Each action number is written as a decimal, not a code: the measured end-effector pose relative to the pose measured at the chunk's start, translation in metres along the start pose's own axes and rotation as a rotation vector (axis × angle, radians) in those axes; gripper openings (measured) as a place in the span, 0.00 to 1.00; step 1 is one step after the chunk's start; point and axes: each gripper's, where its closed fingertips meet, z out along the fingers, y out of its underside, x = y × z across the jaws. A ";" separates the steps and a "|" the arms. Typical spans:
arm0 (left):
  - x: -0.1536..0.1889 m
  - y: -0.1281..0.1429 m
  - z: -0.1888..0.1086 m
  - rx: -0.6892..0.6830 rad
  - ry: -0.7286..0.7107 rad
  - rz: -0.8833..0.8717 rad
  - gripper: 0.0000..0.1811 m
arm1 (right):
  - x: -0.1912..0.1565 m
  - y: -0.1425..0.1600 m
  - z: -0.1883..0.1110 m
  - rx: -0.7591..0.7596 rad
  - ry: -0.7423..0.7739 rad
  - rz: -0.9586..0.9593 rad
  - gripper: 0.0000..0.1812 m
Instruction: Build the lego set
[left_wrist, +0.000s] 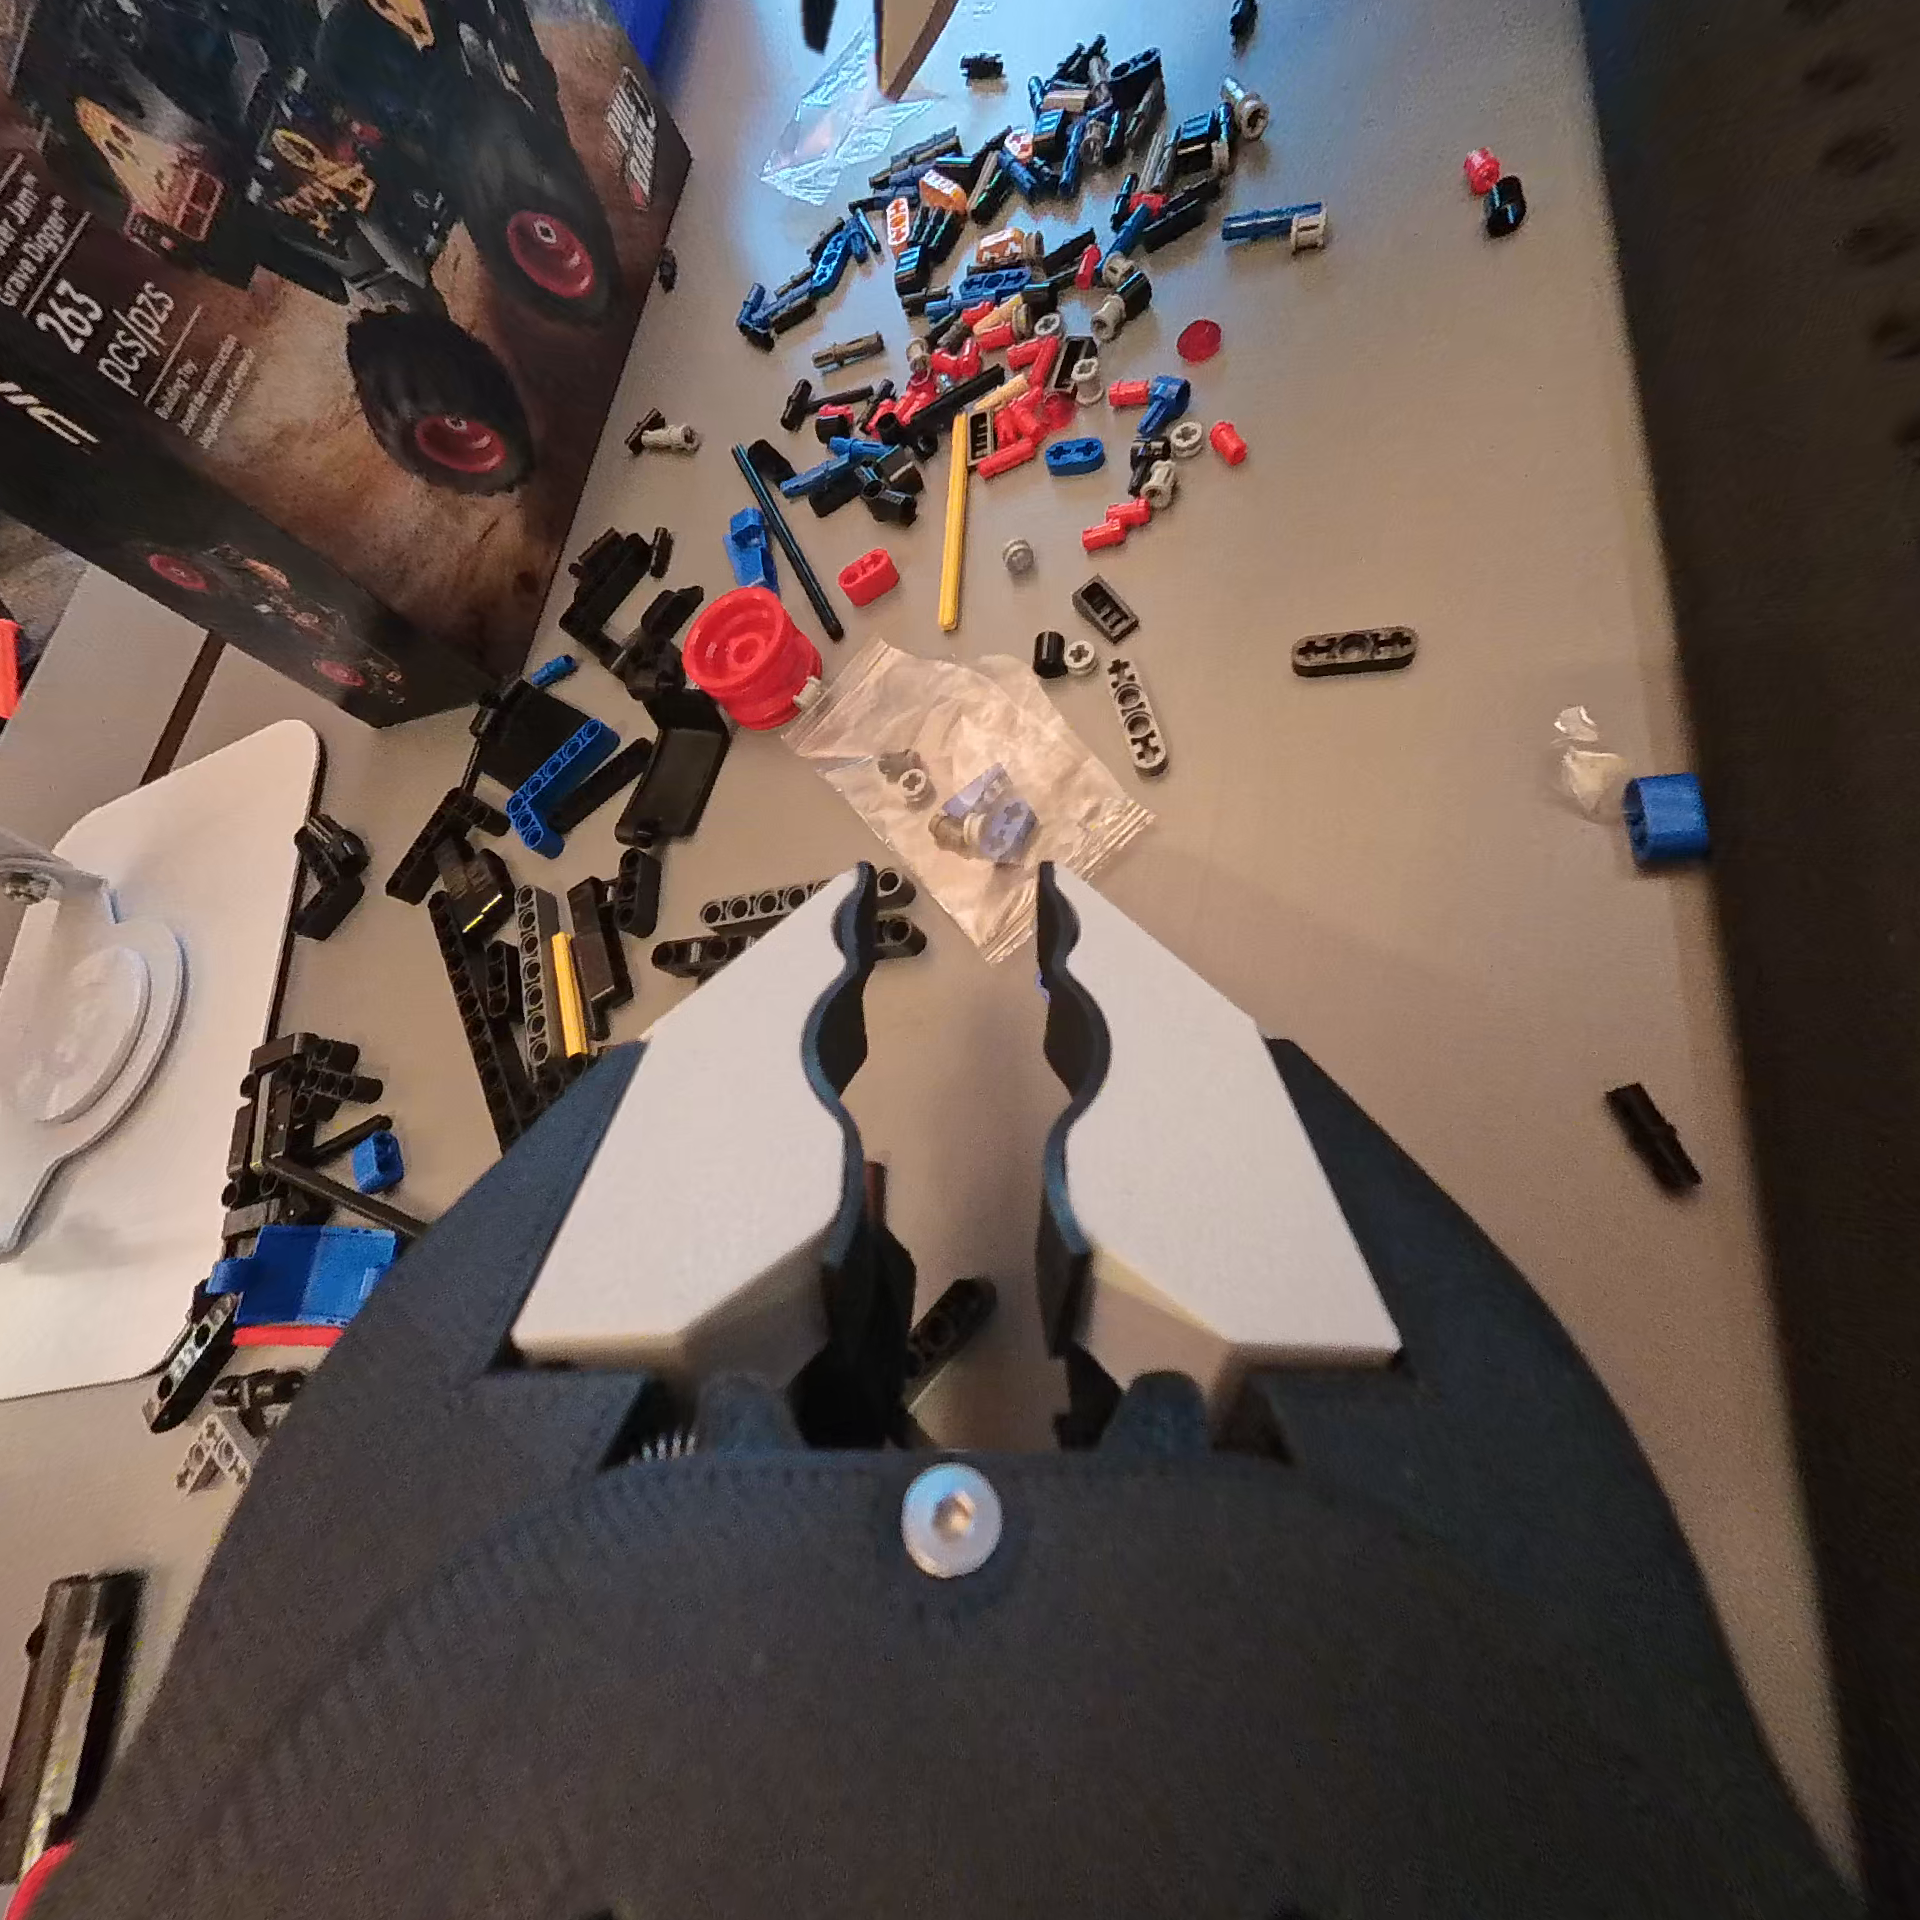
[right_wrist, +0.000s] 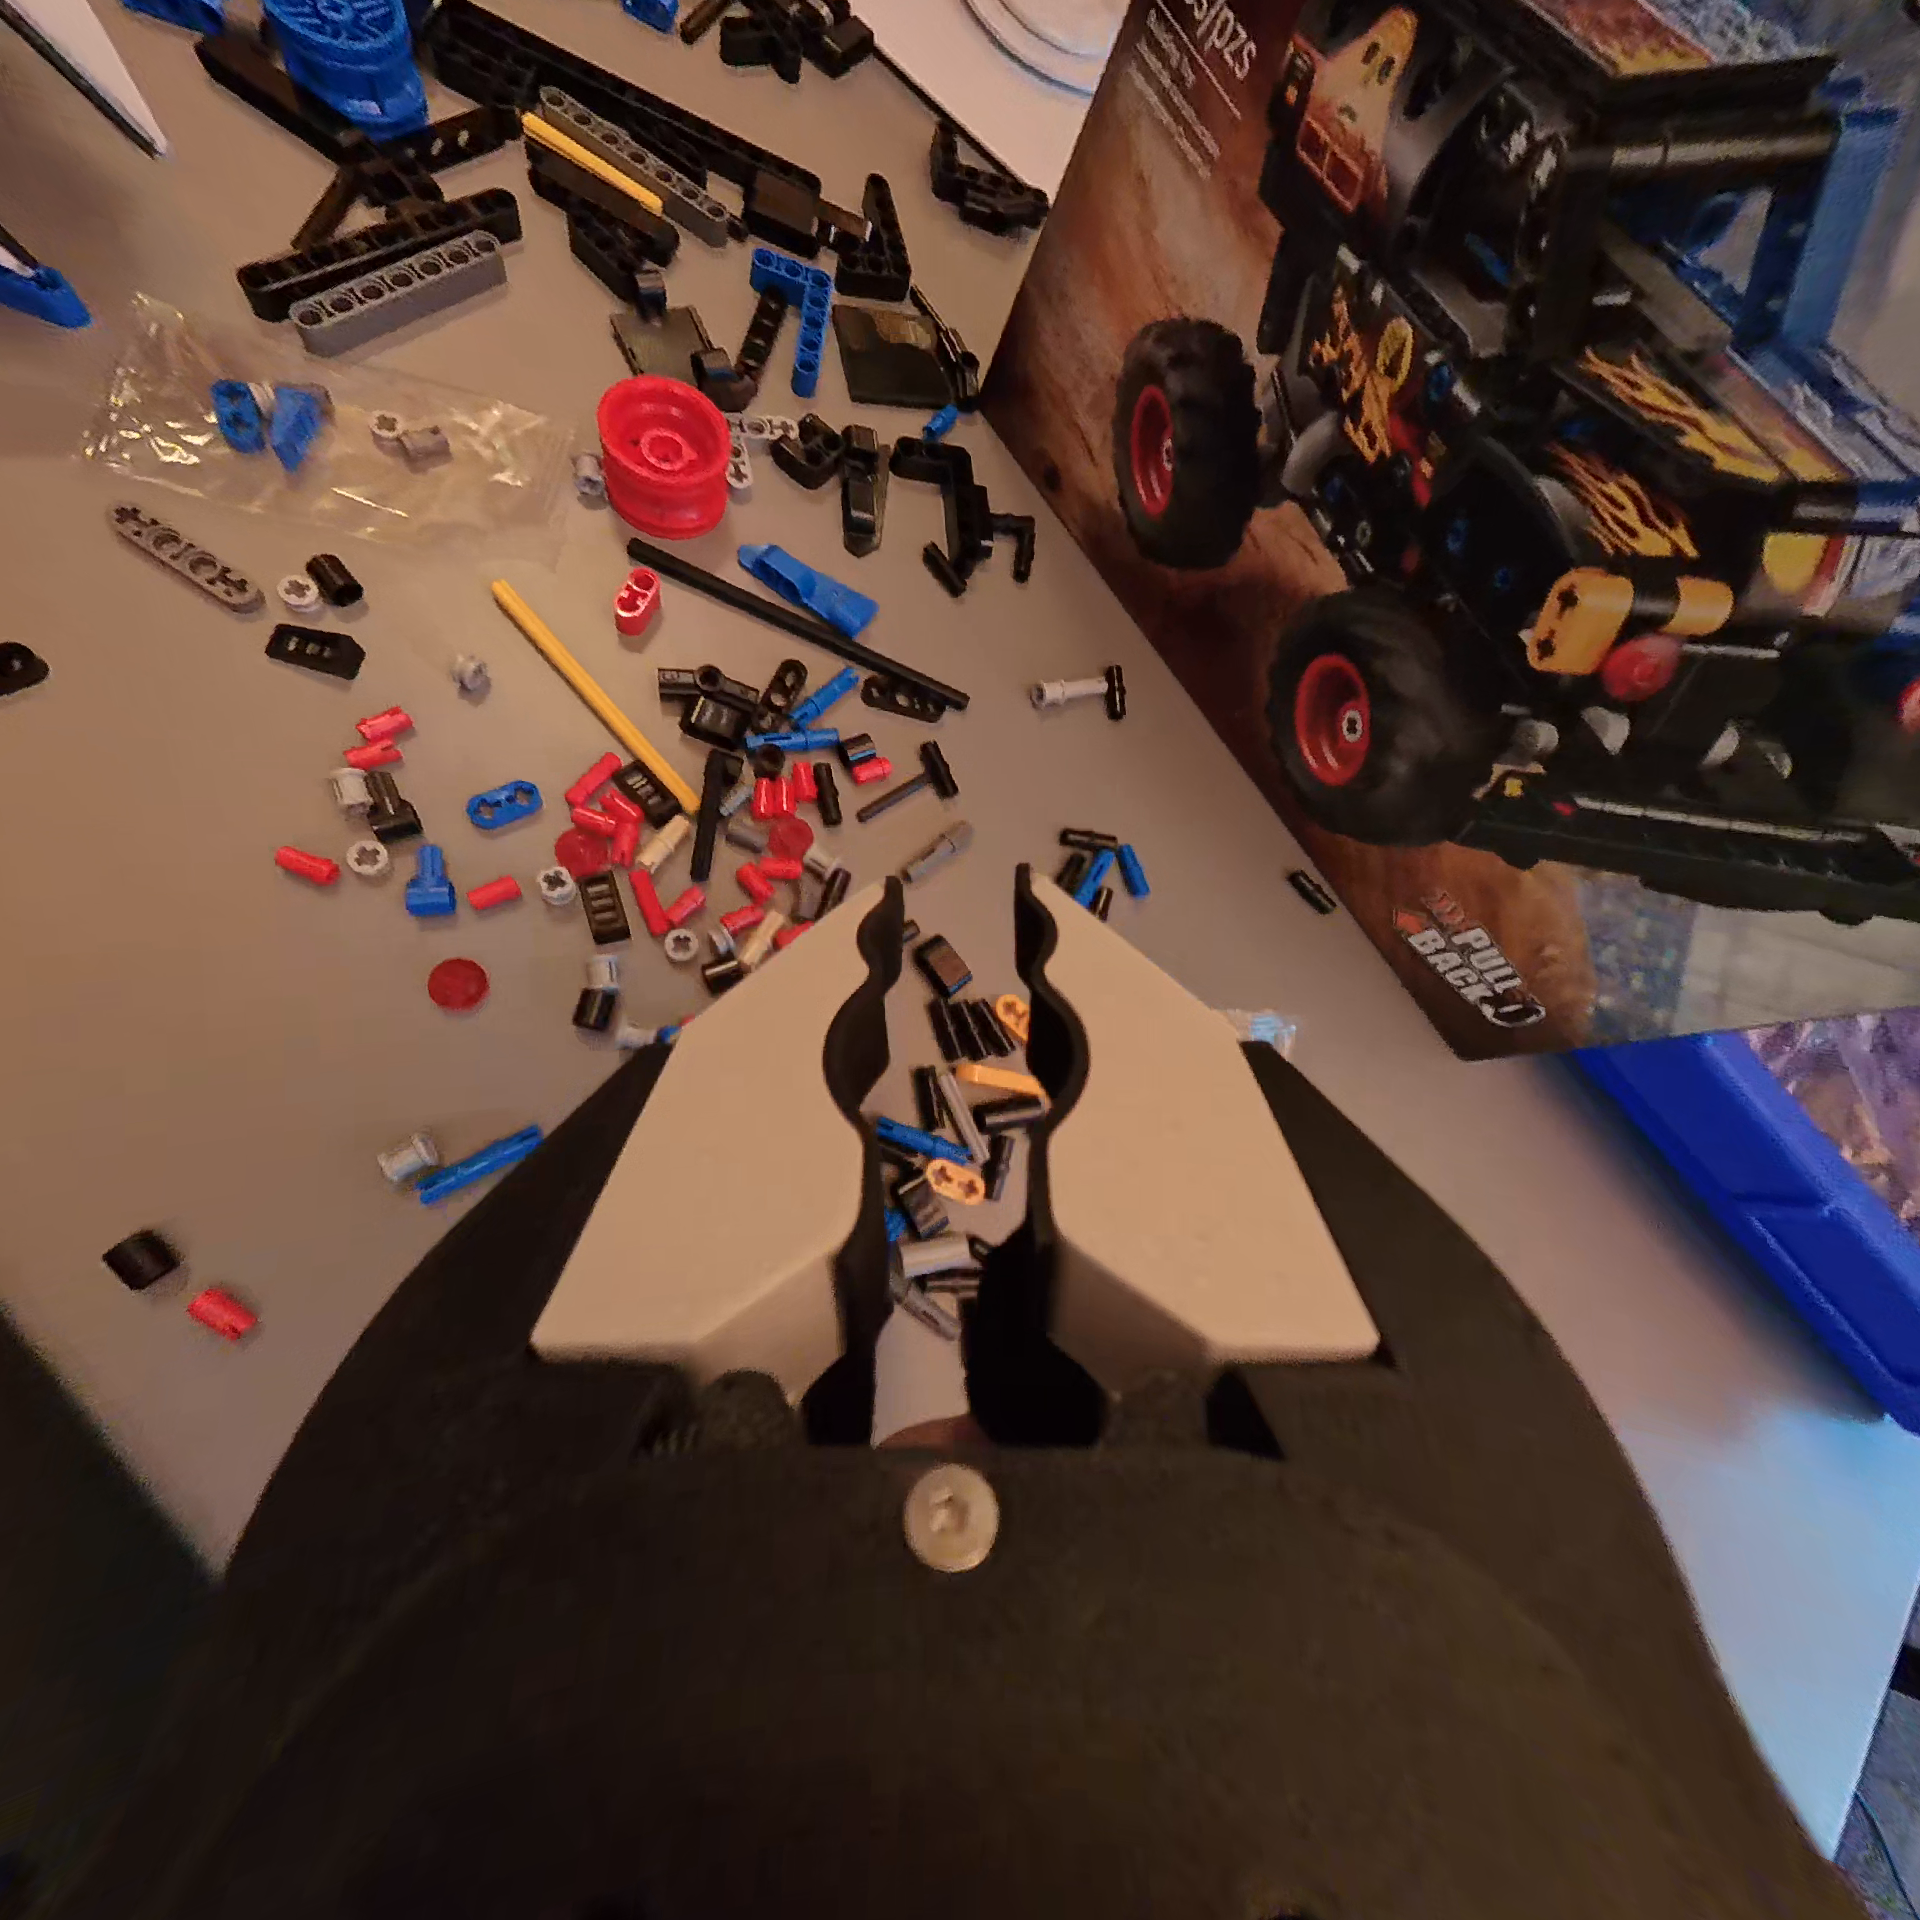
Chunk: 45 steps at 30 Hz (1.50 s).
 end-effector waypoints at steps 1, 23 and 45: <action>0.000 0.000 0.000 -0.001 0.001 0.000 0.16 | 0.000 0.003 -0.001 -0.007 -0.003 0.004 0.11; 0.005 0.002 0.003 -0.012 0.023 0.014 0.15 | -0.010 0.056 0.002 -0.195 -0.093 0.010 0.10; 0.005 0.005 0.005 -0.020 0.030 0.009 0.15 | 0.000 0.060 -0.010 -0.192 -0.077 0.021 0.09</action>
